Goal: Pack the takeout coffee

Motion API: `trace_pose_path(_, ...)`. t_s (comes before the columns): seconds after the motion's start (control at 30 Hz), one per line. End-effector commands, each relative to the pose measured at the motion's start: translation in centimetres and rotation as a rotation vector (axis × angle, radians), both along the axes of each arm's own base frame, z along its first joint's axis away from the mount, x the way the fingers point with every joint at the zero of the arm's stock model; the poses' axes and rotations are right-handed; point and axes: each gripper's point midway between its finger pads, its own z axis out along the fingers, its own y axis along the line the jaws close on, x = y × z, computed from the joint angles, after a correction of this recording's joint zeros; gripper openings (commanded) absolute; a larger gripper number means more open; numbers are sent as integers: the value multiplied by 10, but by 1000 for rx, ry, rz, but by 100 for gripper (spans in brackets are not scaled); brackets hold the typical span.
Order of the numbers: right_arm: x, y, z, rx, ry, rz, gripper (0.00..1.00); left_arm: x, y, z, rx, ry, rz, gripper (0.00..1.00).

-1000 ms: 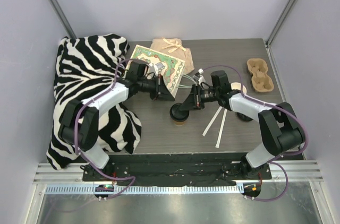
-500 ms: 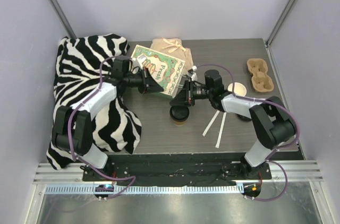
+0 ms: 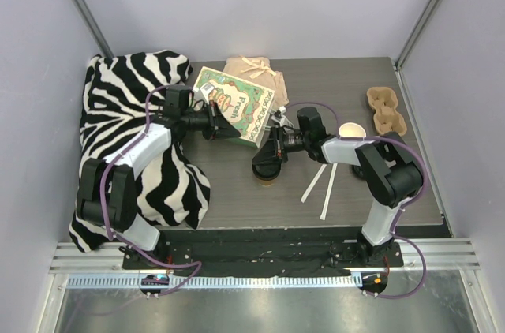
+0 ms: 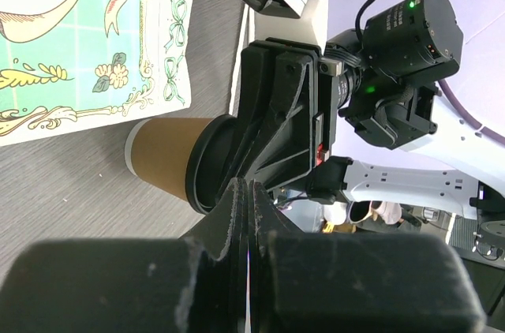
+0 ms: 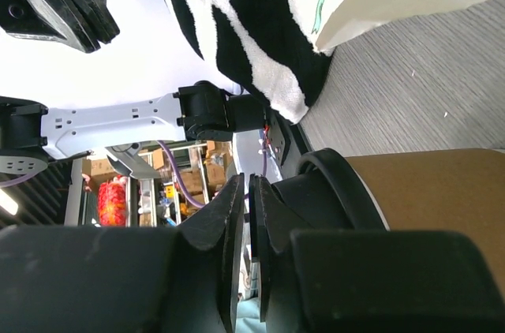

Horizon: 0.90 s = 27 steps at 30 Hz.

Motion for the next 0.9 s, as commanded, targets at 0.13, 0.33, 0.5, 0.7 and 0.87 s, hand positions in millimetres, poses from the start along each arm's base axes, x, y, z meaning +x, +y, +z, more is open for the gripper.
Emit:
trace_pose_path(0.13, 7, 6, 69, 95, -132, -35, 21, -2, 1, 14, -20, -59, -27, 0)
trace_pose_path(0.33, -4, 12, 106, 129, -167, -28, 22, -3, 1, 13, -20, -59, -25, 0)
trace_pose_path(0.5, -9, 26, 81, 92, -146, -5, 22, -1, 1, 12, -22, -56, -19, 0)
trace_pose_path(0.7, -10, 23, -4, -20, 23, -39, 22, -3, 3, 4, 0, -46, -15, 0)
trace_pose_path(0.87, -15, 20, -42, -87, 117, -41, 21, -2, 5, -4, 11, -20, -4, 0)
